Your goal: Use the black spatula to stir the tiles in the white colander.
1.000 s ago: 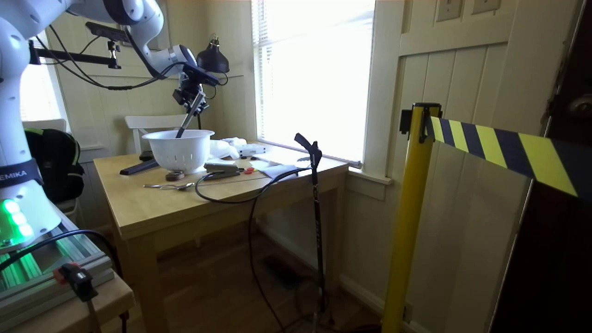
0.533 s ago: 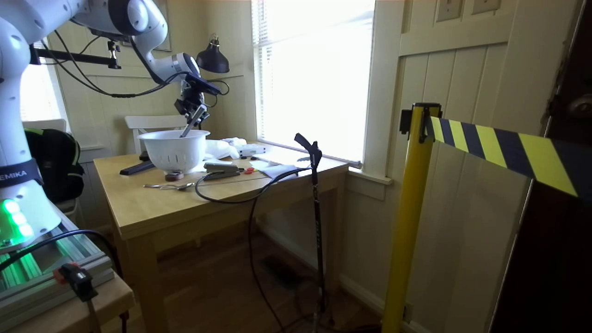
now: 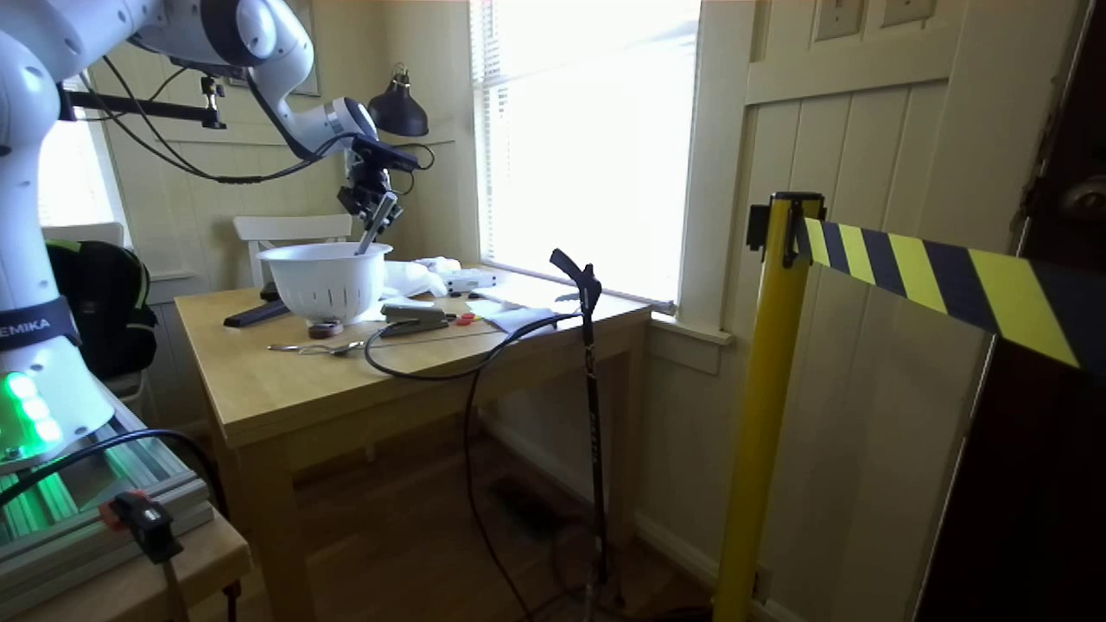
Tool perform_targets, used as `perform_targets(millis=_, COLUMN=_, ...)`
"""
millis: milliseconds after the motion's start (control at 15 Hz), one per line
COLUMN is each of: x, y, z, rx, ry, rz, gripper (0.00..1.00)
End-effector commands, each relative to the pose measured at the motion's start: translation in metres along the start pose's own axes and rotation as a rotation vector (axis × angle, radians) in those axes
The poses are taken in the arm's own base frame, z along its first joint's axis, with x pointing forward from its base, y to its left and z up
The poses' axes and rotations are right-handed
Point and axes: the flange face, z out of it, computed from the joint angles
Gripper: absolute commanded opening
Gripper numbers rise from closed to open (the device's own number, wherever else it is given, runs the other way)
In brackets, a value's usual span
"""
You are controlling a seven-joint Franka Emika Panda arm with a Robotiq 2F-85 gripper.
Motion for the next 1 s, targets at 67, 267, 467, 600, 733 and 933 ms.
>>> perform_targets(millis=67, x=-0.015, y=-0.003, z=0.000, rx=0.035, ry=-0.068, rz=0.045, gripper=0.06)
perform_targets(millis=267, x=-0.025, y=-0.012, z=0.003, rx=0.103, ry=-0.103, rz=0.015, gripper=0.06)
perform_targets(millis=467, x=-0.032, y=-0.021, z=0.003, rx=0.175, ry=-0.122, rz=-0.027, gripper=0.06)
perform_targets(millis=600, x=-0.032, y=-0.027, z=0.004, rx=0.224, ry=-0.111, rz=-0.077, gripper=0.06)
perform_targets(millis=733, x=-0.027, y=-0.031, z=0.013, rx=0.252, ry=-0.083, rz=-0.120, gripper=0.06)
perform_targets(millis=933, x=-0.016, y=-0.032, z=0.016, rx=0.294, ry=-0.029, rz=-0.169, gripper=0.06)
